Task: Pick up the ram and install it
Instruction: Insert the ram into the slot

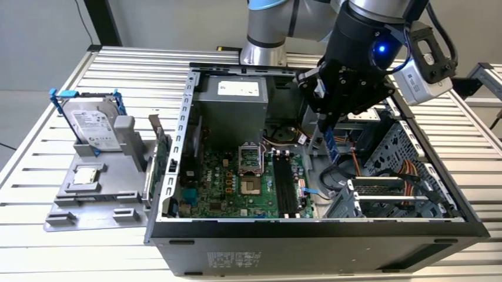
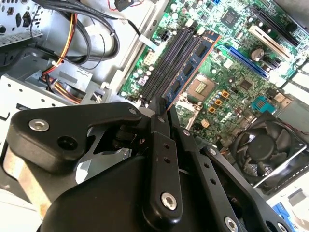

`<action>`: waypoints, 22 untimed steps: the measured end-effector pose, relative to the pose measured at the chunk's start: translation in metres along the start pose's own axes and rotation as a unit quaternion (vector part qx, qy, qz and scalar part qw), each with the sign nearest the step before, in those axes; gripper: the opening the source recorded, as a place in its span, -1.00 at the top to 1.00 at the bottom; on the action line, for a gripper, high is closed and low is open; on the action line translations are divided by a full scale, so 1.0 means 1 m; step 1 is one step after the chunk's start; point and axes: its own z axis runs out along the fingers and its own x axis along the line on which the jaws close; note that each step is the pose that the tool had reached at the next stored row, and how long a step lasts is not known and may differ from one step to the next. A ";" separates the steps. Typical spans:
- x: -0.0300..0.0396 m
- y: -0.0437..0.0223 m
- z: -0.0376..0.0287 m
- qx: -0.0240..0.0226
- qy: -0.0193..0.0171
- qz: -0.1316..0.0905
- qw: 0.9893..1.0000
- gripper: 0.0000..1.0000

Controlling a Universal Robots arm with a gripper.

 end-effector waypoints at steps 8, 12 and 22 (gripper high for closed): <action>-0.0001 0.0001 0.0039 0.000 0.000 0.000 1.000 1.00; -0.0003 0.0004 0.0073 0.000 0.000 0.000 1.000 1.00; -0.0005 0.0011 0.0193 0.000 0.000 0.000 1.000 1.00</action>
